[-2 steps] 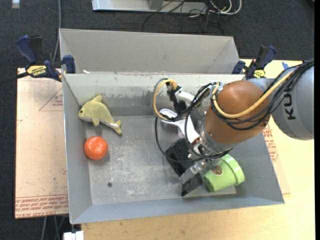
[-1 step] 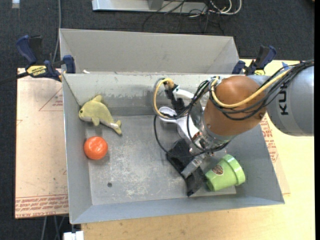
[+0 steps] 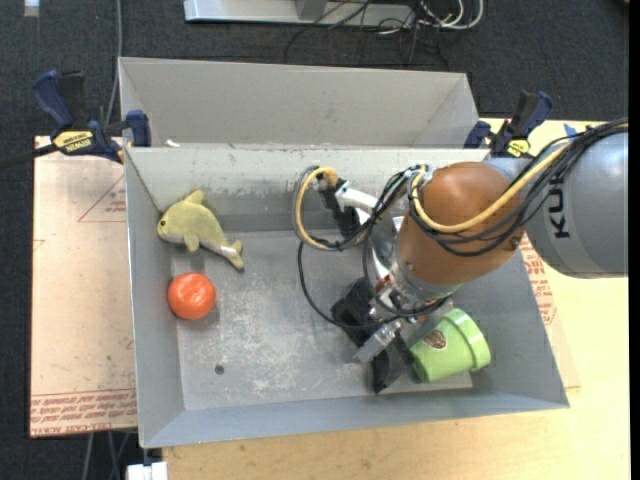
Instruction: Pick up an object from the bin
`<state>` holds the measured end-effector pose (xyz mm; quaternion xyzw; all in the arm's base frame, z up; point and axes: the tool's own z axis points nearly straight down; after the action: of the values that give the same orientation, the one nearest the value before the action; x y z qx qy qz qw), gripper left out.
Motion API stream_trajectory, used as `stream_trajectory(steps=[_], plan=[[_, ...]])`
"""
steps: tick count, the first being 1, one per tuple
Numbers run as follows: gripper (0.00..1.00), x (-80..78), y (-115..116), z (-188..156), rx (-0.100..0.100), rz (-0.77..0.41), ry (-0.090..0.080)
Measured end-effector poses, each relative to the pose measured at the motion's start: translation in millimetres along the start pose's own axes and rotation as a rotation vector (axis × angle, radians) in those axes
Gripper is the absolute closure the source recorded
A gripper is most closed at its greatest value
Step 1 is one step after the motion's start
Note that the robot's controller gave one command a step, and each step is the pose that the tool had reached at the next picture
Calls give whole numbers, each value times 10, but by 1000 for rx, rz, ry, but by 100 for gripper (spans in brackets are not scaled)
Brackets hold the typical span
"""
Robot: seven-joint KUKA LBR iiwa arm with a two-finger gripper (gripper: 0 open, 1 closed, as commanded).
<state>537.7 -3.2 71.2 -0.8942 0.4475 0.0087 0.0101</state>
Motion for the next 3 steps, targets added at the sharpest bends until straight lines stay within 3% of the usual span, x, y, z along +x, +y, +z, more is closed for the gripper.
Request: stream_trajectory(steps=[1,2,3], plan=[[0,-209,352,9,6,-107,-2],[0,157,189,-1,5,-170,-9],[100,155,180,-16,8,-173,-6]])
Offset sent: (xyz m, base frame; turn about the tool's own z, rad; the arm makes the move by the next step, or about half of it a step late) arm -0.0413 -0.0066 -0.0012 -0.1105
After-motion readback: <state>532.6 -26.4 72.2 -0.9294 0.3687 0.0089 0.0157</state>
